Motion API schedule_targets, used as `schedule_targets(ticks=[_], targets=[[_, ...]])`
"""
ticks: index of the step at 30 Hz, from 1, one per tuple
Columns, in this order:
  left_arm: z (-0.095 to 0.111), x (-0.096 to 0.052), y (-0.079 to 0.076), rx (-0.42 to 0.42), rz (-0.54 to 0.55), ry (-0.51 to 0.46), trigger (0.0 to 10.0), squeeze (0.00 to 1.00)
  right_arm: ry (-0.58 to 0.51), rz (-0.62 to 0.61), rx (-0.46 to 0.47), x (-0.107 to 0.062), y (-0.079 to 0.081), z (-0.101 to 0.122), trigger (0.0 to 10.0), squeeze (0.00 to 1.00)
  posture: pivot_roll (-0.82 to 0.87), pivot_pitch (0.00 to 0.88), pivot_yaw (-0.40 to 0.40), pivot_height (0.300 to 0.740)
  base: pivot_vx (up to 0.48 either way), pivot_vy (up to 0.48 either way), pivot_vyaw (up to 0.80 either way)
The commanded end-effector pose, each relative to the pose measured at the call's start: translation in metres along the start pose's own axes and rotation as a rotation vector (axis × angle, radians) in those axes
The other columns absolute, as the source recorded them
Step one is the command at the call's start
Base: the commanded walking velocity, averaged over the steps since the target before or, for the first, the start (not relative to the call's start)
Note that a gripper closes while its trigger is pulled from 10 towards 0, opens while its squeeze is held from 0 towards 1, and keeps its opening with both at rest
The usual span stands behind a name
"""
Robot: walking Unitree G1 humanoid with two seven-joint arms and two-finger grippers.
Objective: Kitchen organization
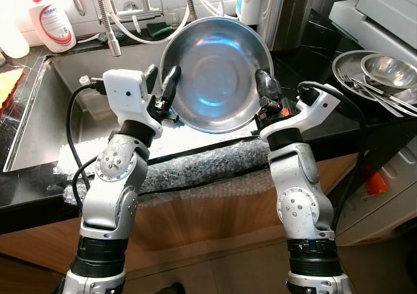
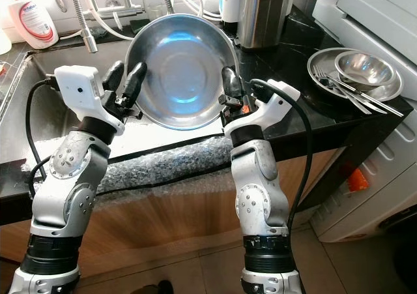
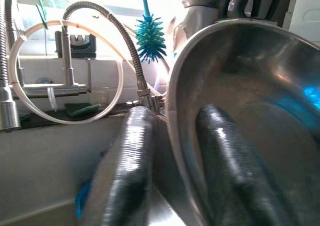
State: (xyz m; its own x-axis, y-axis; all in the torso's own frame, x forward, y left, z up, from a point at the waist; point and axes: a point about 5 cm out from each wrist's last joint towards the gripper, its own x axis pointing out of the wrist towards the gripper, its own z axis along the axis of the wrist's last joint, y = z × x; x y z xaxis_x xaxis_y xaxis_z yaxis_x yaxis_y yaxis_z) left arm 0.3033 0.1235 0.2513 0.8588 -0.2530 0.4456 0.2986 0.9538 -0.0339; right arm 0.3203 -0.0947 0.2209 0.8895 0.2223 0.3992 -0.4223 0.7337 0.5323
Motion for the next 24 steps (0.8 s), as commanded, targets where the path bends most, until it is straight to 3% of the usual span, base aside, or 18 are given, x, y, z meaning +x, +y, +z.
schedule_targets(ticks=[1, 17, 18, 19, 24], targets=[[-0.0011, 0.0010, 0.0015, 0.002, -0.004, 0.018, 0.0, 0.00, -0.005, 0.050, 0.020, 0.0012, 0.0118, 0.0001, 10.0, 0.00, -0.05, 0.119, 0.052, 0.740, 0.000, 0.000, 0.00], [-0.0018, 0.0014, 0.0000, 0.005, -0.017, 0.025, 0.0, 0.00, 0.005, 0.060, 0.018, 0.0005, 0.0131, -0.0016, 10.0, 0.00, -0.05, 0.119, 0.053, 0.740, 0.000, 0.000, 0.00], [-0.0017, 0.0014, -0.0001, 0.005, -0.016, 0.024, 0.0, 0.00, 0.005, 0.062, 0.018, 0.0005, 0.0133, -0.0017, 10.0, 0.32, -0.05, 0.119, 0.053, 0.740, 0.000, 0.000, 0.00], [-0.0014, 0.0014, 0.0000, 0.002, -0.012, 0.021, 0.0, 0.00, 0.005, 0.056, 0.010, 0.0005, 0.0127, -0.0019, 10.0, 1.00, -0.05, 0.119, 0.053, 0.740, 0.000, 0.000, 0.00], [0.0053, 0.0032, 0.0085, -0.070, 0.058, -0.016, 0.0, 0.00, -0.003, 0.030, 0.001, 0.0006, 0.0095, -0.0016, 10.0, 1.00, -0.05, 0.118, 0.052, 0.740, 0.000, 0.000, 0.00]])
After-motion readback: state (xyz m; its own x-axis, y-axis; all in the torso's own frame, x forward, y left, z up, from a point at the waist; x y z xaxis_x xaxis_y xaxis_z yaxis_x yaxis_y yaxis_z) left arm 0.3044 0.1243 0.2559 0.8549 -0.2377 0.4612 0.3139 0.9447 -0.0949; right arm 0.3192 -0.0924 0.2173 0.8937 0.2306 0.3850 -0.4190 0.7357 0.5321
